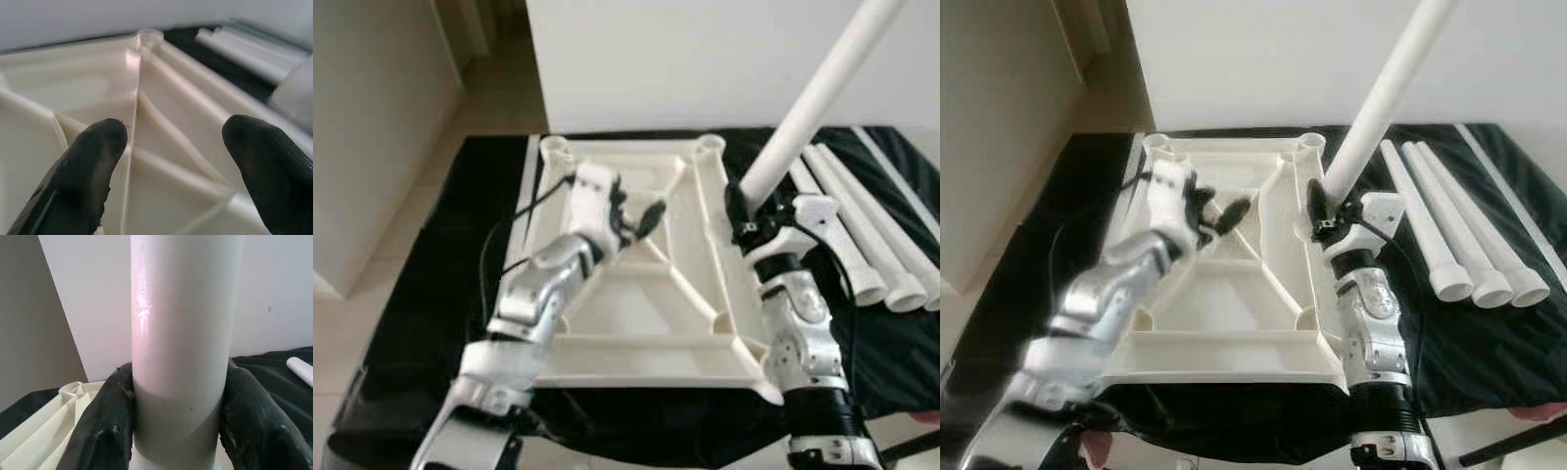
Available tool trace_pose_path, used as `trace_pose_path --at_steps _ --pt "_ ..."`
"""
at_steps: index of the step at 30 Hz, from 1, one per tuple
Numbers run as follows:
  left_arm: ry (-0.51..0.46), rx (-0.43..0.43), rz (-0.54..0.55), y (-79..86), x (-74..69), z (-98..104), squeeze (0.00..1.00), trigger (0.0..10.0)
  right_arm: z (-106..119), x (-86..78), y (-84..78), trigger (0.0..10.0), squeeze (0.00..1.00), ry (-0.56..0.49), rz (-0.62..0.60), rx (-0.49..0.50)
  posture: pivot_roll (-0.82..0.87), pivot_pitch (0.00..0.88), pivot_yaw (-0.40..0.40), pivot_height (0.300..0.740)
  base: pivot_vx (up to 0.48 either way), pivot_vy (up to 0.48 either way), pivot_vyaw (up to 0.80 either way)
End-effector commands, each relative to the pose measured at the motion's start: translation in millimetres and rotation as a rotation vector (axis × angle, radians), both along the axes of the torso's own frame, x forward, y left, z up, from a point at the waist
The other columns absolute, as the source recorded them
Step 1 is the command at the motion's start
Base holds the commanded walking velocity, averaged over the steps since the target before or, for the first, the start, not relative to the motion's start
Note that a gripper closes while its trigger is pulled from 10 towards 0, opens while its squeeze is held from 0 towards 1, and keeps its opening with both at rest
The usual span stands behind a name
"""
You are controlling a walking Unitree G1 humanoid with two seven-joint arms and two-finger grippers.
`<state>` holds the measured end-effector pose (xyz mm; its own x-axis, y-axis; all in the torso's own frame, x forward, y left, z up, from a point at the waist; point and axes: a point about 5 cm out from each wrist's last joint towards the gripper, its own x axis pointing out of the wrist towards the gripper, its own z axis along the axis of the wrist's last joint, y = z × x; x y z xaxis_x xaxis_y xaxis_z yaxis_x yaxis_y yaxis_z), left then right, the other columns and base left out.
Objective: Building children table
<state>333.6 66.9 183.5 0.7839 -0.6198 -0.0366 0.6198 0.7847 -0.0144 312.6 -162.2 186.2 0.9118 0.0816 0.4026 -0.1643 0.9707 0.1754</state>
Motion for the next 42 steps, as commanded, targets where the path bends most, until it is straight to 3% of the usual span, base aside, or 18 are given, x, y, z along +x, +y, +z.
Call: trace_pose_path --at_steps 1,5,7,8,10,18,22,24,26,29,35,37,39,41,42 --pt "0.028 0.052 -0.260 -9.8 -13.9 -11.8 0.00 10.0 1.0 0.3 -2.2 10.0 0.00 -0.010 -0.008 0.010 -0.02 0.000 0.022 0.740 0.000 0.000 0.00" --pt "0.050 0.100 -0.336 -8.8 -24.0 -23.8 0.00 10.0 1.9 1.5 -3.2 10.0 0.00 -0.009 -0.014 0.032 -0.02 0.000 0.023 0.740 0.000 0.000 0.00" --pt "0.071 0.150 -0.441 -8.2 -39.7 -36.9 0.00 10.0 2.2 2.0 -3.1 10.0 0.00 -0.008 -0.017 0.044 -0.02 0.000 0.026 0.740 0.000 0.000 0.00" --pt "0.071 0.150 -0.441 -8.2 -39.7 -36.9 0.00 10.0 2.2 2.0 -3.1 10.0 0.00 -0.008 -0.017 0.044 -0.02 0.000 0.026 0.740 0.000 0.000 0.00" --pt "0.089 0.144 -0.530 -8.6 -53.8 -41.5 0.00 10.0 1.6 1.9 -2.3 10.0 0.00 -0.006 -0.017 0.047 -0.02 0.000 0.027 0.740 0.000 0.000 0.00" --pt "0.107 0.138 -0.637 -4.5 -72.4 -44.0 0.00 10.0 0.2 1.6 -2.3 10.0 0.00 0.000 -0.017 0.049 -0.02 0.000 0.028 0.740 0.000 0.000 0.00" --pt "0.122 0.059 -0.645 0.1 -74.8 -37.7 0.00 10.0 -0.3 1.7 -1.0 10.0 0.00 0.004 -0.014 0.042 -0.01 0.000 0.025 0.740 0.000 0.000 0.00" --pt "0.122 0.059 -0.645 0.1 -74.8 -37.7 0.00 10.0 -0.3 1.7 -1.0 10.0 0.00 0.004 -0.014 0.042 -0.01 0.000 0.025 0.740 0.000 0.000 0.00" --pt "0.141 0.013 -0.717 2.5 -86.4 -34.5 0.00 10.0 -1.6 1.3 -0.1 10.0 0.00 0.009 -0.011 0.042 -0.01 0.000 0.020 0.740 0.000 0.000 0.00" --pt "0.166 0.061 -0.744 3.2 -94.5 -42.1 0.00 10.0 -2.4 1.1 0.0 10.0 0.00 0.014 -0.010 0.040 -0.01 0.000 0.017 0.740 0.000 0.000 0.00" --pt "0.180 0.183 -0.713 4.7 -91.2 -58.2 0.00 10.0 -2.1 1.6 -0.5 10.0 0.00 0.016 -0.009 0.038 0.00 0.000 0.011 0.740 0.000 0.000 0.00" --pt "0.186 0.261 -0.594 5.4 -75.9 -70.4 0.00 10.0 -1.6 2.1 -0.6 10.0 0.00 0.017 -0.011 0.037 -0.01 0.000 0.012 0.740 0.000 0.000 0.00" --pt "0.186 0.261 -0.594 5.4 -75.9 -70.4 0.00 10.0 -1.6 2.1 -0.6 10.0 0.00 0.017 -0.011 0.037 -0.01 0.000 0.012 0.740 0.000 0.000 0.00" --pt "0.179 0.296 -0.453 6.4 -58.9 -74.6 0.00 10.0 -1.9 2.1 -0.8 10.0 0.00 0.019 -0.015 0.037 -0.01 0.000 0.012 0.740 0.000 0.000 0.00" --pt "0.179 0.296 -0.453 6.4 -58.9 -74.6 0.00 10.0 -1.9 2.1 -0.8 10.0 0.00 0.019 -0.015 0.037 -0.01 0.000 0.012 0.740 0.000 0.000 0.00"
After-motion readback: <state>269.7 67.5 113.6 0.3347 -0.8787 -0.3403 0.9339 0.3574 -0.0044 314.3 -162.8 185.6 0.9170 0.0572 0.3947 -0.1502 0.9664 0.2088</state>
